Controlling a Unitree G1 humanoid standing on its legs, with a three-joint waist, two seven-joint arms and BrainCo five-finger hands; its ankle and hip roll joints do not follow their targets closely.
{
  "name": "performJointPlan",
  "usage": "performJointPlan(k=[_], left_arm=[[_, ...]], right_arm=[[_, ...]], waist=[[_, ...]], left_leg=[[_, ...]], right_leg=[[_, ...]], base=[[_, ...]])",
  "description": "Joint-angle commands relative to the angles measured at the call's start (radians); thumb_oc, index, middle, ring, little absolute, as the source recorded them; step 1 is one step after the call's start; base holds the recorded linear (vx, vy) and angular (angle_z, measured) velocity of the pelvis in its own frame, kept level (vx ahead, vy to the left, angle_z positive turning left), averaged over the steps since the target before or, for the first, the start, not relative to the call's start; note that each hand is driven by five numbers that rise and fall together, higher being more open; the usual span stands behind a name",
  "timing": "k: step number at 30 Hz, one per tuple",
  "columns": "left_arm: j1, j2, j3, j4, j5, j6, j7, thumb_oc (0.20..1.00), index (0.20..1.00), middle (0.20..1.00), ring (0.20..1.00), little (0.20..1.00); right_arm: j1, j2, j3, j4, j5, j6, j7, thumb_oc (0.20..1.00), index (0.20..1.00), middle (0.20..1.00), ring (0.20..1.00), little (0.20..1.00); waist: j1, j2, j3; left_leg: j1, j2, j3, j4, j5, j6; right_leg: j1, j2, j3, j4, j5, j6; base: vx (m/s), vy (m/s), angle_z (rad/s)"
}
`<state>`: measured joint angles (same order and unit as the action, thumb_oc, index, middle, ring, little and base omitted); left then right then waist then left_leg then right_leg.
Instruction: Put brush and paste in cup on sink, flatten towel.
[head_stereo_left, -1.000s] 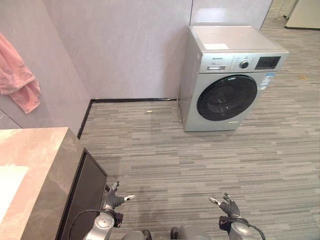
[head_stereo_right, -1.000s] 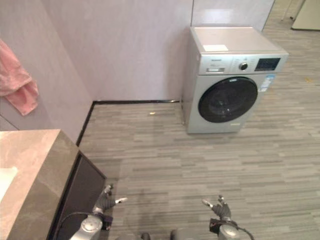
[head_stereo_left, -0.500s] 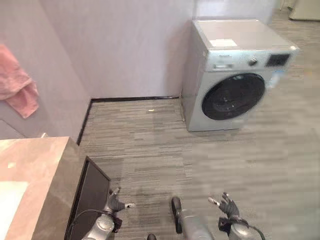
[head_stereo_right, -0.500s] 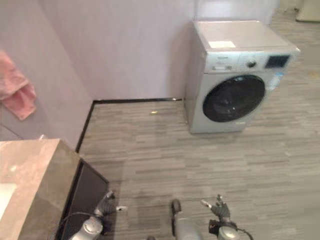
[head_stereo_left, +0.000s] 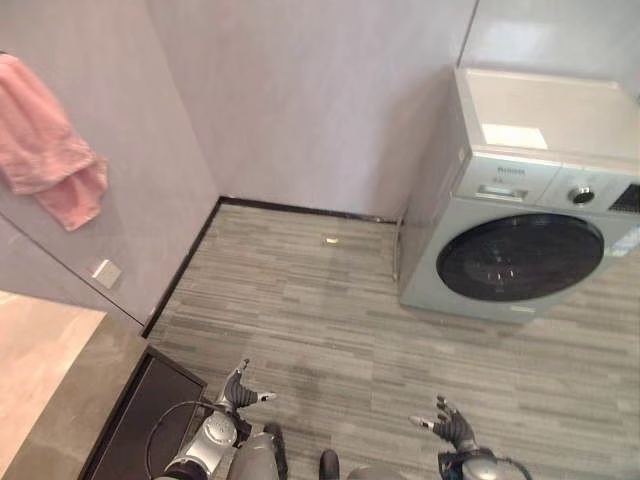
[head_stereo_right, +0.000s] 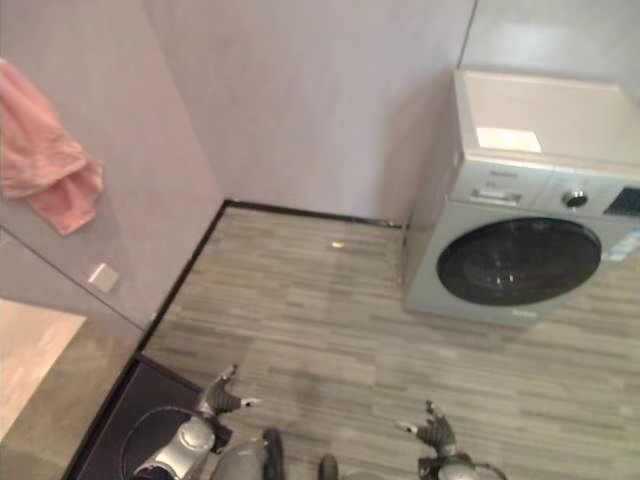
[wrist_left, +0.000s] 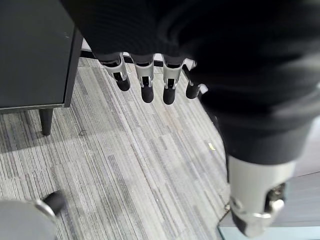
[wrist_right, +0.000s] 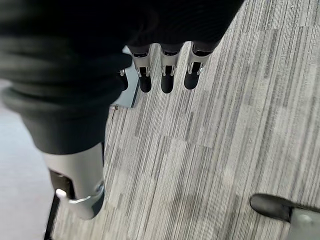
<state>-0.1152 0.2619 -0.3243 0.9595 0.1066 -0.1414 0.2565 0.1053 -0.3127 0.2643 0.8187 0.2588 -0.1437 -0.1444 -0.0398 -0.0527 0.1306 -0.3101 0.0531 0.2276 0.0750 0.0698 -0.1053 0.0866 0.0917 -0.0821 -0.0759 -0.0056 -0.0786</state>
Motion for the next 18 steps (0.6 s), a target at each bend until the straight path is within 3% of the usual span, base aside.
performJointPlan(k=[1, 2, 4, 6, 8, 9, 10, 11, 13, 14, 16, 18], left_arm=[[-0.021, 0.026, 0.03, -0.033, 0.001, -0.03, 0.023, 1.0, 1.0, 1.0, 1.0, 1.0], [-0.021, 0.026, 0.03, -0.033, 0.001, -0.03, 0.023, 1.0, 1.0, 1.0, 1.0, 1.0], [0.008, 0.033, 0.047, -0.042, -0.001, -0.029, 0.025, 1.0, 1.0, 1.0, 1.0, 1.0], [0.026, 0.044, 0.063, -0.049, -0.008, -0.029, 0.025, 1.0, 1.0, 1.0, 1.0, 1.0], [0.042, 0.053, 0.073, -0.065, -0.016, -0.027, 0.022, 1.0, 1.0, 1.0, 1.0, 1.0], [0.05, 0.058, 0.075, -0.073, -0.017, -0.026, 0.021, 1.0, 1.0, 1.0, 1.0, 1.0], [0.067, 0.067, 0.076, -0.105, -0.032, -0.023, 0.017, 1.0, 1.0, 1.0, 1.0, 1.0], [0.067, 0.067, 0.077, -0.106, -0.032, -0.023, 0.016, 1.0, 1.0, 1.0, 1.0, 1.0], [0.08, 0.083, 0.08, -0.119, -0.022, -0.018, 0.022, 1.0, 1.0, 1.0, 1.0, 1.0], [0.074, 0.094, 0.079, -0.124, -0.016, -0.016, 0.027, 1.0, 1.0, 1.0, 1.0, 1.0], [0.059, 0.096, 0.084, -0.11, -0.022, -0.02, 0.03, 1.0, 1.0, 1.0, 1.0, 1.0], [0.051, 0.099, 0.093, -0.117, -0.039, -0.023, 0.026, 1.0, 1.0, 1.0, 1.0, 1.0]], right_arm=[[0.037, -0.036, -0.037, -0.103, -0.043, -0.018, 0.015, 1.0, 1.0, 1.0, 1.0, 1.0], [0.037, -0.036, -0.037, -0.103, -0.043, -0.018, 0.015, 1.0, 1.0, 1.0, 1.0, 1.0], [0.02, -0.013, -0.029, -0.079, -0.043, -0.016, 0.022, 1.0, 1.0, 1.0, 1.0, 1.0], [0.008, 0.006, -0.027, -0.072, -0.054, -0.012, 0.023, 1.0, 1.0, 1.0, 1.0, 1.0], [0.003, 0.02, -0.027, -0.081, -0.066, -0.005, 0.024, 1.0, 1.0, 1.0, 1.0, 1.0], [-0.003, 0.026, -0.03, -0.075, -0.071, -0.003, 0.022, 1.0, 1.0, 1.0, 1.0, 1.0], [-0.014, 0.033, -0.033, -0.061, -0.063, -0.001, 0.019, 1.0, 1.0, 1.0, 1.0, 1.0], [-0.014, 0.033, -0.032, -0.061, -0.063, -0.001, 0.019, 1.0, 1.0, 1.0, 1.0, 1.0], [-0.022, 0.04, -0.039, -0.057, -0.049, -0.004, 0.012, 1.0, 1.0, 1.0, 1.0, 1.0], [-0.026, 0.042, -0.039, -0.051, -0.041, -0.004, 0.005, 1.0, 1.0, 1.0, 1.0, 1.0], [-0.027, 0.048, -0.026, -0.049, -0.042, -0.001, 0.026, 1.0, 1.0, 1.0, 1.0, 1.0], [-0.032, 0.034, -0.008, -0.05, -0.062, 0.002, 0.04, 1.0, 1.0, 1.0, 1.0, 1.0]], waist=[[0.016, 0.012, 0.006], [0.018, 0.011, 0.007], [0.031, -0.005, -0.017], [0.039, -0.033, -0.027], [0.047, -0.052, -0.029], [0.048, -0.05, -0.028], [0.048, -0.027, -0.007], [0.048, -0.027, -0.007], [0.038, 0.002, 0.006], [0.022, 0.011, 0.014], [0.008, 0.014, 0.018], [0.01, 0.004, 0.017]], left_leg=[[0.025, 0.016, 0.099, 0.013, 0.151, 0.017], [0.027, 0.016, 0.102, 0.013, 0.151, 0.017], [0.041, -0.002, 0.092, 0.048, 0.096, 0.055], [0.048, -0.021, 0.116, 0.085, 0.042, 0.09], [0.075, -0.044, 0.135, 0.097, -0.01, 0.122], [0.095, -0.059, 0.132, 0.099, -0.033, 0.137], [0.158, -0.072, 0.118, 0.089, -0.065, 0.165], [0.158, -0.072, 0.118, 0.089, -0.065, 0.166], [0.216, -0.074, 0.076, 0.067, -0.084, 0.181], [0.261, -0.082, 0.034, 0.045, -0.083, 0.178], [0.311, -0.103, -0.01, 0.027, -0.091, 0.171], [0.345, -0.132, -0.07, 0.028, -0.104, 0.157]], right_leg=[[0.119, -0.049, 0.063, 0.067, -0.095, 0.135], [0.119, -0.049, 0.065, 0.067, -0.096, 0.136], [0.131, -0.067, 0.084, 0.108, -0.127, 0.149], [0.12, -0.101, 0.097, 0.204, -0.095, 0.18], [0.069, -0.131, 0.111, 0.358, 0.032, 0.254], [0.033, -0.146, 0.111, 0.445, 0.115, 0.286], [-0.061, -0.175, 0.086, 0.621, 0.229, 0.302], [-0.062, -0.176, 0.086, 0.622, 0.228, 0.302], [-0.153, -0.157, 0.066, 0.723, 0.217, 0.28], [-0.229, -0.112, 0.082, 0.716, 0.156, 0.269], [-0.278, -0.128, 0.034, 0.626, 0.092, 0.241], [-0.298, -0.14, -0.013, 0.457, 0.052, 0.222]], base=[[0.47, 0.07, -0.36], [0.46, 0.094, -0.33], [0.39, 0.114, -0.62], [0.42, 0.165, -0.63], [0.38, 0.214, -0.53], [0.43, 0.321, -0.53], [0.34, 0.262, -0.36], [0.33, 0.276, -0.14], [0.33, 0.194, 0.47], [0.42, 0.173, 0.83], [0.38, 0.102, 0.69], [0.4, -0.01, 1.2]])
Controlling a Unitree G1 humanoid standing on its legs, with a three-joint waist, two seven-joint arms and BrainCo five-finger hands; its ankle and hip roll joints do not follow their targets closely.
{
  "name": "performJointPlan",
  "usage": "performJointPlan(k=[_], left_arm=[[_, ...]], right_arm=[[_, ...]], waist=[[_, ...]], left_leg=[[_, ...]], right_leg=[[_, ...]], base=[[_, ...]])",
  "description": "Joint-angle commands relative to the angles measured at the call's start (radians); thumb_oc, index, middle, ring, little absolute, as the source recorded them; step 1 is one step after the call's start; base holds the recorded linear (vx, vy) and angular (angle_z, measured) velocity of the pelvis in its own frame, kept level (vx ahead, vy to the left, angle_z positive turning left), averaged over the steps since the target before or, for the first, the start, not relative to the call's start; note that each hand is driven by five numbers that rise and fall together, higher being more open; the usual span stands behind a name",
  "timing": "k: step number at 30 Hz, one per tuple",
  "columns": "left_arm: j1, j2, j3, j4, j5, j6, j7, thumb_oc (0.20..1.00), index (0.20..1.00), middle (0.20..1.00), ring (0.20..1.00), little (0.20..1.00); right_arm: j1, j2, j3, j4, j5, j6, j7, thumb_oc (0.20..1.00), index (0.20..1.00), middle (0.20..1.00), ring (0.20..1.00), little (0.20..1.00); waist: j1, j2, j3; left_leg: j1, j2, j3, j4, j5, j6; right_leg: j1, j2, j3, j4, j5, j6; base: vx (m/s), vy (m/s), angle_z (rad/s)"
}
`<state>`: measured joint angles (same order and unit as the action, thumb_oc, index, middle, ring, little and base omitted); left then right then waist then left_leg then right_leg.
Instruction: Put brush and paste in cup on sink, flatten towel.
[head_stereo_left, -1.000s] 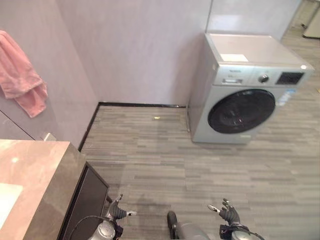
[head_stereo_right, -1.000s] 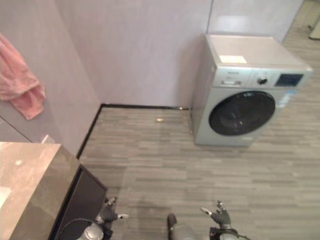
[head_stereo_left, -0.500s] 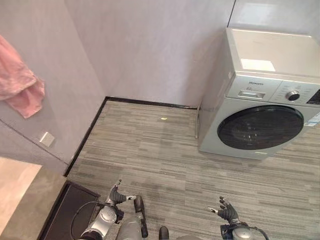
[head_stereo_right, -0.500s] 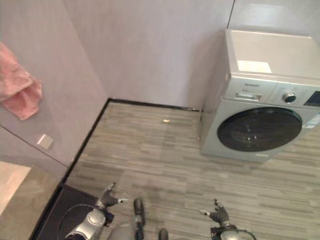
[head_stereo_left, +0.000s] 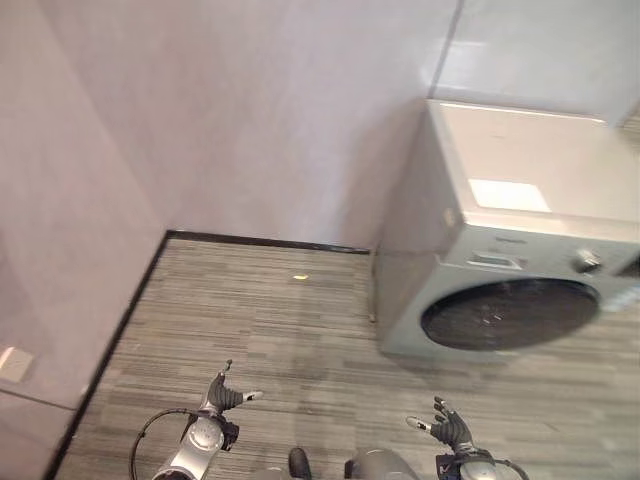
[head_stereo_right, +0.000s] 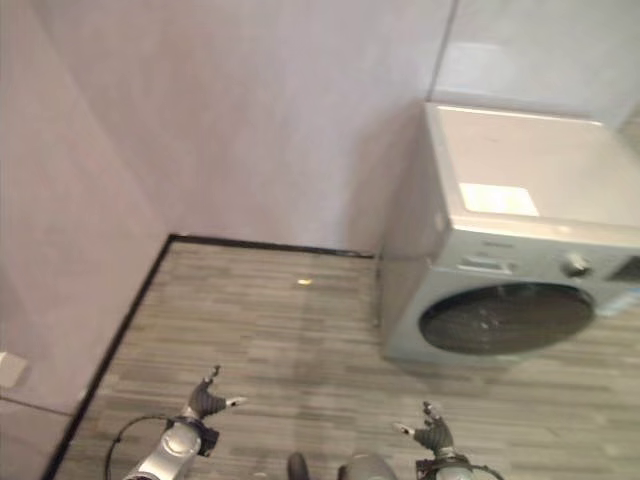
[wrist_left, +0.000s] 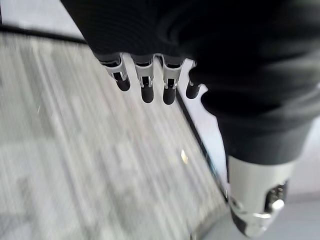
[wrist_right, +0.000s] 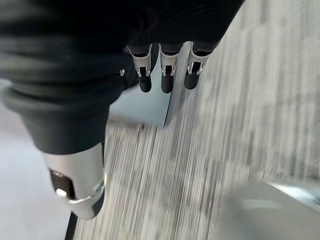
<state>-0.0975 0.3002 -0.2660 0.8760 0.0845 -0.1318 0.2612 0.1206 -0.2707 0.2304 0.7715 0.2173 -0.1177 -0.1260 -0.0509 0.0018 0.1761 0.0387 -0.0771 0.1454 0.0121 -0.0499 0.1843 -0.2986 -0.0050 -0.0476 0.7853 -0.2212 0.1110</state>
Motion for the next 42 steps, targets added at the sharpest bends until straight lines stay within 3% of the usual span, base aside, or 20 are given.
performJointPlan(k=[1, 4, 5, 6, 7, 12, 16, 18, 19, 22, 25, 29, 33, 35, 37, 38, 39, 40, 41, 42], left_arm=[[0.023, 0.061, 0.023, -0.03, -0.014, -0.034, 0.014, 1.0, 1.0, 1.0, 1.0, 1.0], [0.007, 0.054, 0.01, -0.003, -0.004, -0.035, 0.0, 1.0, 1.0, 1.0, 1.0, 1.0], [0.011, 0.045, 0.001, 0.015, 0.002, -0.033, -0.006, 1.0, 1.0, 1.0, 1.0, 1.0], [0.012, 0.044, 0.001, 0.014, 0.002, -0.033, -0.006, 1.0, 1.0, 1.0, 1.0, 1.0], [0.018, 0.034, -0.01, 0.029, 0.006, -0.034, -0.016, 1.0, 1.0, 1.0, 1.0, 1.0], [0.033, 0.035, 0.001, 0.025, -0.014, -0.035, -0.02, 1.0, 1.0, 1.0, 1.0, 1.0], [0.002, 0.051, -0.008, -0.013, -0.008, -0.033, -0.023, 1.0, 1.0, 1.0, 1.0, 1.0], [0.001, 0.056, -0.007, -0.02, -0.009, -0.034, -0.021, 1.0, 1.0, 1.0, 1.0, 1.0], [-0.003, 0.058, -0.008, -0.034, -0.011, -0.034, -0.024, 1.0, 1.0, 1.0, 1.0, 1.0], [0.0, 0.066, -0.01, -0.054, -0.009, -0.036, -0.025, 1.0, 1.0, 1.0, 1.0, 1.0], [0.023, 0.081, -0.003, -0.088, -0.01, -0.04, -0.024, 1.0, 1.0, 1.0, 1.0, 1.0], [0.033, 0.094, 0.005, -0.119, 0.002, -0.04, -0.024, 1.0, 1.0, 1.0, 1.0, 1.0], [0.074, 0.121, 0.04, -0.187, 0.007, -0.042, -0.02, 1.0, 1.0, 1.0, 1.0, 1.0], [0.129, 0.154, 0.068, -0.244, 0.026, -0.052, -0.026, 1.0, 1.0, 1.0, 1.0, 1.0], [0.162, 0.183, 0.086, -0.252, 0.048, -0.051, -0.028, 1.0, 1.0, 1.0, 1.0, 1.0], [0.168, 0.191, 0.094, -0.241, 0.049, -0.053, -0.026, 1.0, 1.0, 1.0, 1.0, 1.0], [0.163, 0.191, 0.086, -0.233, 0.06, -0.047, -0.029, 1.0, 1.0, 1.0, 1.0, 1.0], [0.153, 0.187, 0.077, -0.221, 0.069, -0.05, -0.028, 1.0, 1.0, 1.0, 1.0, 1.0], [0.14, 0.182, 0.072, -0.202, 0.07, -0.05, -0.024, 1.0, 1.0, 1.0, 1.0, 1.0], [0.132, 0.174, 0.068, -0.189, 0.068, -0.05, -0.02, 1.0, 1.0, 1.0, 1.0, 1.0]], right_arm=[[-0.049, -0.017, 0.033, 0.0, -0.02, -0.024, 0.022, 1.0, 1.0, 1.0, 1.0, 1.0], [-0.04, -0.028, 0.022, 0.007, -0.001, -0.02, 0.019, 1.0, 1.0, 1.0, 1.0, 1.0], [-0.023, -0.036, 0.001, 0.018, 0.018, -0.019, 0.022, 1.0, 1.0, 1.0, 1.0, 1.0], [-0.023, -0.037, 0.001, 0.018, 0.018, -0.019, 0.022, 1.0, 1.0, 1.0, 1.0, 1.0], [-0.008, -0.042, -0.015, 0.036, 0.032, -0.023, 0.027, 1.0, 1.0, 1.0, 1.0, 1.0], [-0.01, -0.066, -0.021, 0.038, 0.034, -0.027, 0.029, 1.0, 1.0, 1.0, 1.0, 1.0], [-0.012, -0.092, -0.029, -0.003, 0.036, -0.03, 0.014, 1.0, 1.0, 1.0, 1.0, 1.0], [-0.004, -0.09, -0.034, -0.006, 0.04, -0.032, 0.016, 1.0, 1.0, 1.0, 1.0, 1.0], [0.007, -0.089, -0.045, -0.007, 0.037, -0.03, 0.014, 1.0, 1.0, 1.0, 1.0, 1.0], [0.009, -0.088, -0.043, -0.018, 0.028, -0.028, 0.016, 1.0, 1.0, 1.0, 1.0, 1.0], [0.013, -0.09, -0.031, -0.037, 0.007, -0.025, 0.026, 1.0, 1.0, 1.0, 1.0, 1.0], [0.013, -0.09, -0.018, -0.037, -0.012, -0.021, 0.029, 1.0, 1.0, 1.0, 1.0, 1.0], [0.017, -0.073, -0.043, -0.11, -0.025, -0.031, 0.006, 1.0, 1.0, 1.0, 1.0, 1.0], [0.034, -0.063, -0.06, -0.199, 0.009, -0.047, 0.025, 1.0, 1.0, 1.0, 1.0, 1.0], [0.04, -0.067, -0.053, -0.257, 0.004, -0.051, 0.034, 1.0, 1.0, 1.0, 1.0, 1.0], [0.038, -0.065, -0.051, -0.279, 0.018, -0.057, 0.041, 1.0, 1.0, 1.0, 1.0, 1.0], [0.032, -0.067, -0.032, -0.316, 0.028, -0.061, 0.052, 1.0, 1.0, 1.0, 1.0, 1.0], [0.033, -0.065, -0.022, -0.308, 0.03, -0.064, 0.054, 1.0, 1.0, 1.0, 1.0, 1.0], [0.034, -0.063, -0.012, -0.318, 0.032, -0.068, 0.056, 1.0, 1.0, 1.0, 1.0, 1.0], [0.032, -0.059, -0.003, -0.325, 0.035, -0.07, 0.054, 1.0, 1.0, 1.0, 1.0, 1.0]], waist=[[0.012, -0.058, -0.031], [-0.002, -0.071, -0.031], [-0.003, -0.087, -0.042], [-0.006, -0.086, -0.041], [-0.003, -0.093, -0.054], [0.013, -0.097, -0.062], [0.001, -0.101, -0.034], [-0.004, -0.095, -0.037], [-0.008, -0.089, -0.04], [-0.006, -0.085, -0.045], [0.011, -0.082, -0.045], [0.032, -0.058, -0.039], [0.028, -0.054, -0.05], [0.031, -0.067, -0.043], [0.035, -0.067, -0.039], [0.032, -0.061, -0.032], [0.008, -0.039, -0.036], [-0.006, -0.033, -0.039], [-0.012, -0.019, -0.042], [-0.009, -0.013, -0.041]], left_leg=[[0.015, -0.024, -0.042, 0.098, 0.016, -0.144], [0.063, -0.043, -0.14, 0.084, 0.001, -0.164], [0.082, -0.056, -0.219, 0.087, -0.002, -0.177], [0.084, -0.055, -0.223, 0.088, -0.003, -0.178], [0.08, -0.06, -0.281, 0.105, -0.008, -0.181], [0.023, -0.055, -0.313, 0.214, 0.024, -0.227], [-0.093, 0.023, -0.083, 0.338, 0.035, -0.264], [-0.097, 0.044, -0.045, 0.319, 0.052, -0.267], [-0.104, 0.068, 0.002, 0.223, 0.037, -0.251], [-0.119, 0.073, 0.006, 0.128, 0.021, -0.242], [-0.212, 0.115, 0.018, 0.051, 0.101, -0.263], [-0.293, 0.194, 0.132, -0.02, 0.217, -0.294], [-0.271, 0.15, 0.123, 0.053, 0.157, -0.253], [-0.253, 0.112, 0.144, 0.098, 0.097, -0.217], [-0.22, 0.094, 0.156, 0.1, 0.072, -0.196], [-0.2, 0.085, 0.147, 0.096, 0.062, -0.185], [-0.151, 0.065, 0.099, 0.061, 0.049, -0.172], [-0.121, 0.055, 0.077, 0.038, 0.046, -0.169], [-0.1, 0.055, 0.064, 0.017, 0.049, -0.169], [-0.078, 0.055, 0.06, 0.008, 0.051, -0.171]], right_leg=[[0.079, -0.015, -0.004, -0.53, 0.277, 0.034], [0.062, 0.007, 0.067, -0.657, 0.309, 0.056], [0.077, 0.018, 0.104, -0.661, 0.328, 0.063], [0.08, 0.017, 0.099, -0.661, 0.326, 0.062], [0.11, 0.019, 0.117, -0.668, 0.324, 0.048], [0.165, -0.002, 0.046, -0.709, 0.312, 0.015], [0.218, -0.038, -0.05, -0.722, 0.273, -0.012], [0.225, -0.04, -0.072, -0.728, 0.265, -0.015], [0.239, -0.054, -0.103, -0.738, 0.253, -0.009], [0.249, -0.067, -0.119, -0.753, 0.243, 0.001], [0.295, -0.092, -0.118, -0.789, 0.232, 0.018], [0.38, -0.119, -0.116, -0.805, 0.2, 0.037], [0.381, -0.187, -0.1, -0.678, 0.19, 0.051], [0.347, -0.25, -0.085, -0.576, 0.287, 0.06], [0.309, -0.269, -0.06, -0.496, 0.379, 0.063], [0.29, -0.256, -0.03, -0.425, 0.409, 0.063], [0.24, -0.134, 0.072, -0.333, 0.369, 0.054], [0.214, -0.084, 0.1, -0.315, 0.338, 0.047], [0.164, -0.04, 0.102, -0.325, 0.307, 0.035], [0.129, -0.046, 0.052, -0.348, 0.279, 0.029]], base=[[0.46, -0.054, 1.6], [0.42, -0.073, 1.69], [0.31, -0.088, 2.04], [0.37, -0.169, 2.59], [0.17, -0.102, 2.25], [0.22, -0.139, 1.37], [0.13, -0.107, 0.83], [0.17, -0.006, 0.81], [0.2, 0.036, 0.54], [0.18, 0.085, 0.61], [0.29, 0.149, 0.07], [0.39, 0.239, 0.03], [0.36, 0.309, -0.16], [0.32, 0.331, -0.06], [0.31, 0.321, -0.11], [0.45, 0.371, -0.01], [0.48, 0.339, 0.11], [0.49, 0.316, 0.62], [0.35, 0.201, 0.9], [0.23, 0.123, 0.98]])
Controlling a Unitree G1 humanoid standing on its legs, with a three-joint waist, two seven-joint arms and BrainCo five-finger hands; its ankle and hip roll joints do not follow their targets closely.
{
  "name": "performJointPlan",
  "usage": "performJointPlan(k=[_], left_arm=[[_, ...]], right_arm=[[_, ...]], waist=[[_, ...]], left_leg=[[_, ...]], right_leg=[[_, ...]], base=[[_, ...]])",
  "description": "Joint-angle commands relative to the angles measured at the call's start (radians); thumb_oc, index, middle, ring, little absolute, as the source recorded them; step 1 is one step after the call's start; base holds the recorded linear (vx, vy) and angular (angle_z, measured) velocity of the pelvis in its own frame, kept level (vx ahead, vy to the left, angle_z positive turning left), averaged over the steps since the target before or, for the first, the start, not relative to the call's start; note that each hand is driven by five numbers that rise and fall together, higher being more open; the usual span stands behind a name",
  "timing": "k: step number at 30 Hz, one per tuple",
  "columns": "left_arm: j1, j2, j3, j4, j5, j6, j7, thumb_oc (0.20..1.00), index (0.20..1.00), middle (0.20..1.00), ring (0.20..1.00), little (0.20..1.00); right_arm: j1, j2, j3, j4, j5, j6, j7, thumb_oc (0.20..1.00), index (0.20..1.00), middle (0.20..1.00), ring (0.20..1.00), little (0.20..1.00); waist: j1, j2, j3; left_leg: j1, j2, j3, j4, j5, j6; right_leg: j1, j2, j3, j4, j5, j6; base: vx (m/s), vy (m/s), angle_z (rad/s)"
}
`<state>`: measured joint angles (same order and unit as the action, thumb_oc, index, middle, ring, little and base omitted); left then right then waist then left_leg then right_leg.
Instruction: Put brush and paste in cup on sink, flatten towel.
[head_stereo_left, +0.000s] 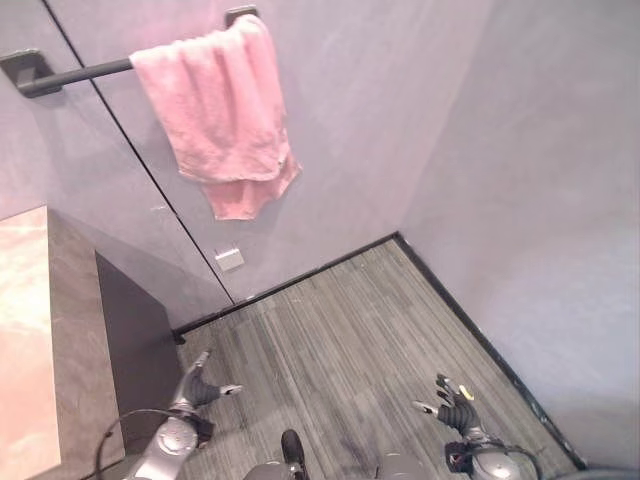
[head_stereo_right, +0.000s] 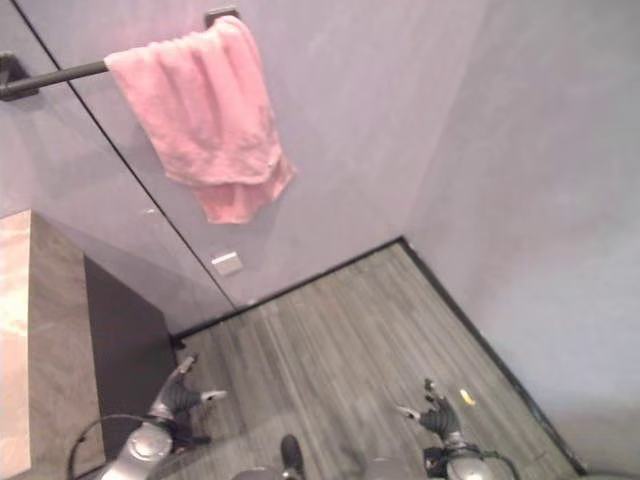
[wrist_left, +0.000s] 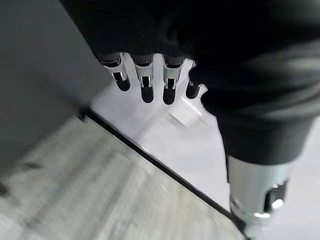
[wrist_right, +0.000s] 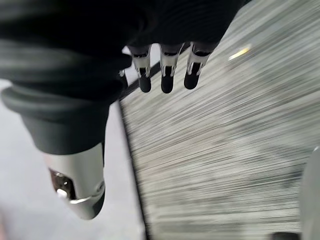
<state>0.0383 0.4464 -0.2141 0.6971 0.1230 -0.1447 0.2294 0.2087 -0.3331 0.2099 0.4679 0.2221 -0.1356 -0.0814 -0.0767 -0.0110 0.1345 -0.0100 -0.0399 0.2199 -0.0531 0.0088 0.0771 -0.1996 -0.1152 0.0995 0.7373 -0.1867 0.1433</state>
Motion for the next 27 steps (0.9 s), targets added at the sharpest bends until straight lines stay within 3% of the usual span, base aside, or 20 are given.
performJointPlan(k=[1, 3, 5, 7, 11, 14, 15, 16, 18, 19, 20, 21, 22, 23, 25, 27], left_arm=[[-0.004, 0.027, 0.016, -0.009, 0.03, -0.037, 0.013, 1.0, 1.0, 1.0, 1.0, 1.0], [-0.015, 0.014, 0.009, 0.008, 0.016, -0.039, 0.019, 1.0, 1.0, 1.0, 1.0, 1.0], [-0.024, 0.004, 0.002, 0.022, 0.01, -0.039, 0.017, 1.0, 1.0, 1.0, 1.0, 1.0], [-0.067, -0.02, -0.033, 0.057, 0.02, -0.04, 0.011, 1.0, 1.0, 1.0, 1.0, 1.0], [-0.093, -0.04, -0.088, 0.063, 0.065, -0.045, -0.001, 1.0, 1.0, 1.0, 1.0, 1.0], [-0.105, -0.046, -0.117, 0.074, 0.081, -0.049, -0.009, 1.0, 1.0, 1.0, 1.0, 1.0], [-0.109, -0.055, -0.126, 0.085, 0.086, -0.051, -0.007, 1.0, 1.0, 1.0, 1.0, 1.0], [-0.109, -0.055, -0.126, 0.085, 0.086, -0.051, -0.007, 1.0, 1.0, 1.0, 1.0, 1.0], [-0.106, -0.062, -0.122, 0.087, 0.073, -0.049, -0.006, 1.0, 1.0, 1.0, 1.0, 1.0], [-0.107, -0.062, -0.122, 0.087, 0.073, -0.049, -0.006, 1.0, 1.0, 1.0, 1.0, 1.0], [-0.117, -0.059, -0.13, 0.083, 0.072, -0.048, -0.006, 1.0, 1.0, 1.0, 1.0, 1.0], [-0.126, -0.054, -0.131, 0.075, 0.074, -0.048, -0.005, 1.0, 1.0, 1.0, 1.0, 1.0], [-0.127, -0.053, -0.131, 0.075, 0.073, -0.048, -0.005, 1.0, 1.0, 1.0, 1.0, 1.0], [-0.13, -0.042, -0.125, 0.056, 0.07, -0.049, -0.003, 1.0, 1.0, 1.0, 1.0, 1.0], [-0.135, -0.035, -0.119, 0.042, 0.062, -0.05, -0.001, 1.0, 1.0, 1.0, 1.0, 1.0], [-0.122, -0.028, -0.108, 0.037, 0.055, -0.052, 0.003, 1.0, 1.0, 1.0, 1.0, 1.0]], right_arm=[[-0.056, 0.003, 0.017, -0.021, 0.031, -0.052, 0.01, 1.0, 1.0, 1.0, 1.0, 1.0], [-0.066, 0.006, 0.023, -0.009, 0.049, -0.061, 0.007, 1.0, 1.0, 1.0, 1.0, 1.0], [-0.075, 0.008, 0.027, 0.004, 0.054, -0.062, 0.007, 1.0, 1.0, 1.0, 1.0, 1.0], [-0.088, 0.003, 0.024, 0.026, 0.041, -0.06, -0.012, 1.0, 1.0, 1.0, 1.0, 1.0], [-0.089, -0.011, 0.003, 0.027, 0.023, -0.057, -0.023, 1.0, 1.0, 1.0, 1.0, 1.0], [-0.083, -0.021, -0.003, 0.042, 0.022, -0.055, -0.025, 1.0, 1.0, 1.0, 1.0, 1.0], [-0.095, -0.049, -0.014, 0.068, -0.006, -0.052, -0.038, 1.0, 1.0, 1.0, 1.0, 1.0], [-0.095, -0.049, -0.014, 0.068, -0.006, -0.052, -0.038, 1.0, 1.0, 1.0, 1.0, 1.0], [-0.099, -0.068, -0.028, 0.065, -0.004, -0.051, -0.045, 1.0, 1.0, 1.0, 1.0, 1.0], [-0.1, -0.069, -0.028, 0.065, -0.004, -0.051, -0.045, 1.0, 1.0, 1.0, 1.0, 1.0], [-0.108, -0.078, -0.039, 0.068, 0.007, -0.052, -0.053, 1.0, 1.0, 1.0, 1.0, 1.0], [-0.108, -0.088, -0.044, 0.058, 0.02, -0.055, -0.051, 1.0, 1.0, 1.0, 1.0, 1.0], [-0.108, -0.088, -0.045, 0.058, 0.02, -0.055, -0.051, 1.0, 1.0, 1.0, 1.0, 1.0], [-0.104, -0.105, -0.054, 0.041, 0.04, -0.059, -0.045, 1.0, 1.0, 1.0, 1.0, 1.0], [-0.09, -0.119, -0.074, 0.035, 0.054, -0.061, -0.051, 1.0, 1.0, 1.0, 1.0, 1.0], [-0.089, -0.132, -0.086, 0.023, 0.058, -0.065, -0.053, 1.0, 1.0, 1.0, 1.0, 1.0]], waist=[[0.01, -0.002, 0.003], [-0.002, 0.004, 0.002], [-0.011, 0.0, 0.005], [-0.04, -0.012, 0.012], [-0.079, 0.0, 0.005], [-0.086, 0.001, -0.012], [-0.076, 0.012, -0.04], [-0.077, 0.013, -0.039], [-0.073, 0.016, -0.047], [-0.075, 0.017, -0.047], [-0.071, 0.008, -0.039], [-0.067, -0.005, -0.029], [-0.067, -0.004, -0.029], [-0.061, -0.018, -0.018], [-0.066, -0.019, -0.021], [-0.048, -0.017, -0.023]], left_leg=[[-0.026, 0.015, -0.02, 0.071, -0.008, -0.064], [0.012, 0.009, -0.043, 0.064, -0.012, -0.075], [0.034, -0.004, -0.063, 0.071, -0.017, -0.08], [0.098, -0.034, -0.113, 0.083, -0.041, -0.089], [0.168, -0.039, -0.185, 0.093, -0.058, -0.104], [0.184, -0.041, -0.212, 0.116, -0.071, -0.109], [0.195, -0.026, -0.223, 0.155, -0.061, -0.131], [0.195, -0.025, -0.224, 0.156, -0.062, -0.131], [0.157, -0.012, -0.204, 0.255, 0.0, -0.178], [0.153, -0.011, -0.206, 0.262, -0.004, -0.179], [0.091, -0.002, -0.186, 0.365, 0.047, -0.225], [0.051, 0.002, -0.162, 0.437, 0.075, -0.246], [0.046, 0.003, -0.163, 0.445, 0.071, -0.247], [0.007, 0.034, -0.107, 0.485, 0.073, -0.245], [-0.008, 0.13, -0.009, 0.378, 0.058, -0.215], [-0.02, 0.153, -0.027, 0.243, 0.021, -0.198]], right_leg=[[0.033, 0.06, -0.101, -0.296, 0.238, -0.003], [-0.004, 0.065, -0.164, -0.423, 0.214, -0.01], [-0.019, 0.083, -0.166, -0.489, 0.228, -0.005], [-0.061, 0.09, -0.153, -0.646, 0.294, 0.015], [-0.074, 0.094, -0.127, -0.654, 0.335, 0.025], [-0.043, 0.101, -0.11, -0.648, 0.336, 0.01], [0.005, 0.111, -0.136, -0.665, 0.324, -0.007], [0.007, 0.112, -0.137, -0.667, 0.325, -0.008], [0.046, 0.109, -0.162, -0.696, 0.317, -0.019], [0.046, 0.11, -0.164, -0.698, 0.318, -0.019], [0.084, 0.096, -0.178, -0.727, 0.312, -0.027], [0.104, 0.082, -0.185, -0.737, 0.308, -0.034], [0.103, 0.084, -0.186, -0.738, 0.309, -0.034], [0.13, 0.072, -0.196, -0.752, 0.295, -0.047], [0.151, 0.054, -0.222, -0.759, 0.274, -0.042], [0.161, 0.045, -0.212, -0.762, 0.259, -0.028]], base=[[0.21, 0.07, 0.6], [0.3, 0.044, 0.42], [0.32, 0.017, 0.43], [0.46, -0.006, 0.58], [0.32, -0.035, 0.76], [0.28, -0.117, 0.83], [0.28, -0.154, 0.31], [0.35, -0.198, 0.05], [0.15, -0.098, 0.01], [0.16, -0.118, 0.08], [0.13, -0.111, 0.21], [0.13, -0.11, 0.3], [0.14, -0.113, 0.29], [0.13, -0.078, 0.18], [0.17, -0.011, 0.27], [0.17, 0.091, 0.51]])
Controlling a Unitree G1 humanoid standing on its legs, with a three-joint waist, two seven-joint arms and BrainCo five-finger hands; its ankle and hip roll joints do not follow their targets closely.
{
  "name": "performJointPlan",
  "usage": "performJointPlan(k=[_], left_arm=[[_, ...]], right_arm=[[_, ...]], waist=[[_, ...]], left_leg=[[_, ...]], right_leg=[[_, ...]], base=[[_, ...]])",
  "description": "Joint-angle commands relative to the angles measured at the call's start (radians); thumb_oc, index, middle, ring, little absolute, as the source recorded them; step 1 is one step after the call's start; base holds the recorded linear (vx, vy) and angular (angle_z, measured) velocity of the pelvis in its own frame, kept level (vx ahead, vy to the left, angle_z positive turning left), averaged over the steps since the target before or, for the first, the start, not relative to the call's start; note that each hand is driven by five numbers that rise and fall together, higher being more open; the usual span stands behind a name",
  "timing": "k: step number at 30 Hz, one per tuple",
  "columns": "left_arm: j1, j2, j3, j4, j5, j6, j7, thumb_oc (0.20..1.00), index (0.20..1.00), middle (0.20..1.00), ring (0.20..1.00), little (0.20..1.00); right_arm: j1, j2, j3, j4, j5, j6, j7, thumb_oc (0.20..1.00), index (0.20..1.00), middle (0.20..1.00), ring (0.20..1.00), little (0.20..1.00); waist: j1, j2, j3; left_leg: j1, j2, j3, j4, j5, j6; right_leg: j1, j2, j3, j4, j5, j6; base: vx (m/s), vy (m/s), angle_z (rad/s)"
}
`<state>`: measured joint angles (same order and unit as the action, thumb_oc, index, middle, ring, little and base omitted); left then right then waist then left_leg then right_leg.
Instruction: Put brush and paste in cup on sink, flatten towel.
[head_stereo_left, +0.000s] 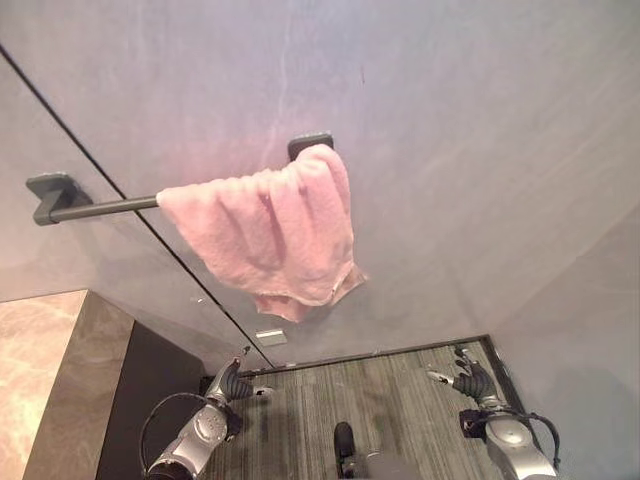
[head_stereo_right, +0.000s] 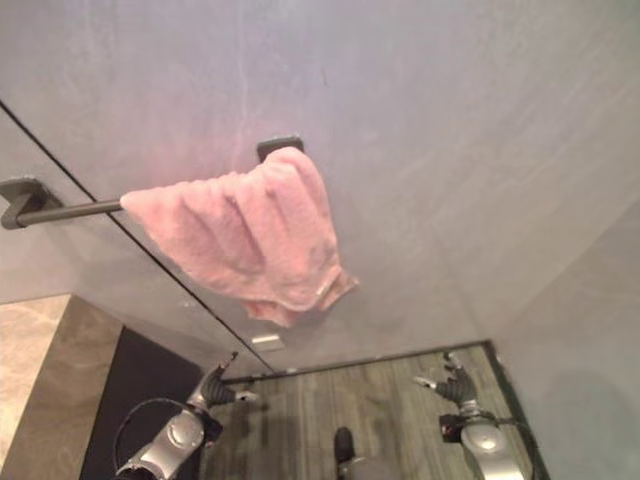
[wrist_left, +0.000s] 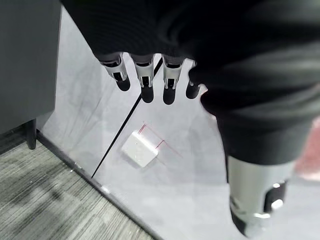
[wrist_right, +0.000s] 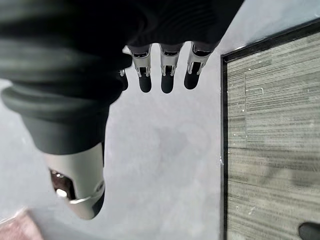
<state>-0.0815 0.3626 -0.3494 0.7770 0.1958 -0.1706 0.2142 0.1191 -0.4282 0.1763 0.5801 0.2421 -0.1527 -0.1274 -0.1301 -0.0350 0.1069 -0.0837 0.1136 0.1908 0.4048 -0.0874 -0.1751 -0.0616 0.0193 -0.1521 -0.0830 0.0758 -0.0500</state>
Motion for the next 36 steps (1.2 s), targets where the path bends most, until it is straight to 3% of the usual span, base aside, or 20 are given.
performJointPlan(k=[1, 4, 5, 6, 10, 13, 20, 24, 28, 30, 36], left_arm=[[0.008, 0.058, 0.037, -0.044, -0.025, -0.029, 0.025, 1.0, 1.0, 1.0, 1.0, 1.0], [0.024, 0.064, 0.051, -0.058, -0.044, -0.026, 0.04, 1.0, 1.0, 1.0, 1.0, 1.0], [0.035, 0.067, 0.064, -0.077, -0.057, -0.028, 0.034, 1.0, 1.0, 1.0, 1.0, 1.0], [0.032, 0.075, 0.061, -0.081, -0.05, -0.028, 0.032, 1.0, 1.0, 1.0, 1.0, 1.0], [0.043, 0.132, 0.067, -0.149, -0.038, -0.043, -0.004, 1.0, 1.0, 1.0, 1.0, 1.0], [0.059, 0.163, 0.089, -0.18, -0.049, -0.051, -0.008, 1.0, 1.0, 1.0, 1.0, 1.0], [0.12, 0.247, 0.149, -0.287, -0.089, -0.066, -0.043, 1.0, 1.0, 1.0, 1.0, 1.0], [0.158, 0.344, 0.191, -0.391, -0.174, -0.097, -0.091, 1.0, 1.0, 1.0, 1.0, 1.0], [0.184, 0.451, 0.204, -0.509, -0.356, -0.138, -0.208, 1.0, 1.0, 1.0, 1.0, 1.0], [0.179, 0.463, 0.198, -0.54, -0.433, -0.142, -0.252, 1.0, 1.0, 1.0, 1.0, 1.0], [0.162, 0.521, 0.136, -0.689, -0.771, -0.108, -0.416, 1.0, 1.0, 1.0, 1.0, 1.0]], right_arm=[[-0.004, -0.045, -0.052, -0.096, 0.042, -0.051, -0.004, 1.0, 1.0, 1.0, 1.0, 1.0], [-0.01, -0.053, -0.065, -0.112, 0.074, -0.058, 0.002, 1.0, 1.0, 1.0, 1.0, 1.0], [-0.03, -0.064, -0.057, -0.135, 0.079, -0.056, 0.019, 1.0, 1.0, 1.0, 1.0, 1.0], [-0.034, -0.065, -0.058, -0.135, 0.08, -0.058, 0.02, 1.0, 1.0, 1.0, 1.0, 1.0], [-0.088, -0.095, -0.069, -0.174, 0.09, -0.057, 0.039, 1.0, 1.0, 1.0, 1.0, 1.0], [-0.102, -0.104, -0.068, -0.202, 0.103, -0.062, 0.052, 1.0, 1.0, 1.0, 1.0, 1.0], [-0.118, -0.128, -0.075, -0.273, 0.153, -0.06, 0.095, 1.0, 1.0, 1.0, 1.0, 1.0], [-0.123, -0.199, -0.04, -0.341, 0.237, -0.051, 0.184, 1.0, 1.0, 1.0, 1.0, 1.0], [-0.089, -0.31, -0.006, -0.4, 0.378, -0.034, 0.306, 1.0, 1.0, 1.0, 1.0, 1.0], [-0.09, -0.33, 0.008, -0.408, 0.413, -0.026, 0.342, 1.0, 1.0, 1.0, 1.0, 1.0], [-0.114, -0.415, 0.06, -0.448, 0.497, -0.007, 0.406, 1.0, 1.0, 1.0, 1.0, 1.0]], waist=[[0.012, 0.01, 0.002], [0.026, 0.026, 0.004], [0.029, 0.034, 0.002], [0.032, 0.042, 0.003], [0.054, 0.036, -0.012], [0.065, 0.024, -0.018], [0.091, 0.003, -0.03], [0.11, -0.013, -0.039], [0.117, -0.025, -0.04], [0.117, -0.027, -0.041], [0.118, -0.026, -0.047]], left_leg=[[0.048, 0.015, -0.023, -0.296, 0.128, 0.052], [0.012, 0.092, -0.049, -0.396, 0.228, 0.022], [0.03, 0.087, -0.07, -0.388, 0.202, 0.029], [0.037, 0.092, -0.058, -0.385, 0.213, 0.018], [0.077, 0.036, -0.045, -0.367, 0.138, 0.044], [0.096, 0.02, -0.026, -0.37, 0.118, 0.057], [0.132, -0.009, -0.009, -0.434, 0.113, 0.076], [0.141, -0.017, -0.011, -0.492, 0.128, 0.076], [0.119, -0.015, -0.031, -0.492, 0.133, 0.066], [0.118, -0.015, -0.036, -0.492, 0.135, 0.064], [0.12, -0.017, -0.047, -0.492, 0.138, 0.061]], right_leg=[[0.025, -0.096, 0.046, 0.061, -0.013, 0.174], [0.039, -0.118, 0.057, 0.073, -0.041, 0.186], [0.036, -0.117, 0.073, 0.082, -0.052, 0.189], [0.04, -0.118, 0.07, 0.087, -0.053, 0.19], [0.074, -0.161, 0.101, 0.079, -0.037, 0.205], [0.077, -0.173, 0.119, 0.08, -0.03, 0.216], [0.074, -0.199, 0.131, 0.063, 0.004, 0.249], [0.067, -0.212, 0.117, 0.031, 0.032, 0.267], [0.072, -0.227, 0.081, 0.012, 0.042, 0.27], [0.077, -0.228, 0.073, 0.008, 0.042, 0.27], [0.09, -0.234, 0.053, 0.002, 0.047, 0.273]], base=[[0.17, 0.123, 0.09], [0.16, 0.16, -0.19], [0.13, 0.155, 0.03], [0.11, 0.175, 0.14], [0.12, 0.187, -0.54], [0.07, 0.151, -0.12], [0.01, 0.114, -0.19], [-0.03, 0.071, 0.05], [-0.03, 0.022, 0.08], [0.01, 0.012, 0.13], [0.01, 0.004, 0.16]])
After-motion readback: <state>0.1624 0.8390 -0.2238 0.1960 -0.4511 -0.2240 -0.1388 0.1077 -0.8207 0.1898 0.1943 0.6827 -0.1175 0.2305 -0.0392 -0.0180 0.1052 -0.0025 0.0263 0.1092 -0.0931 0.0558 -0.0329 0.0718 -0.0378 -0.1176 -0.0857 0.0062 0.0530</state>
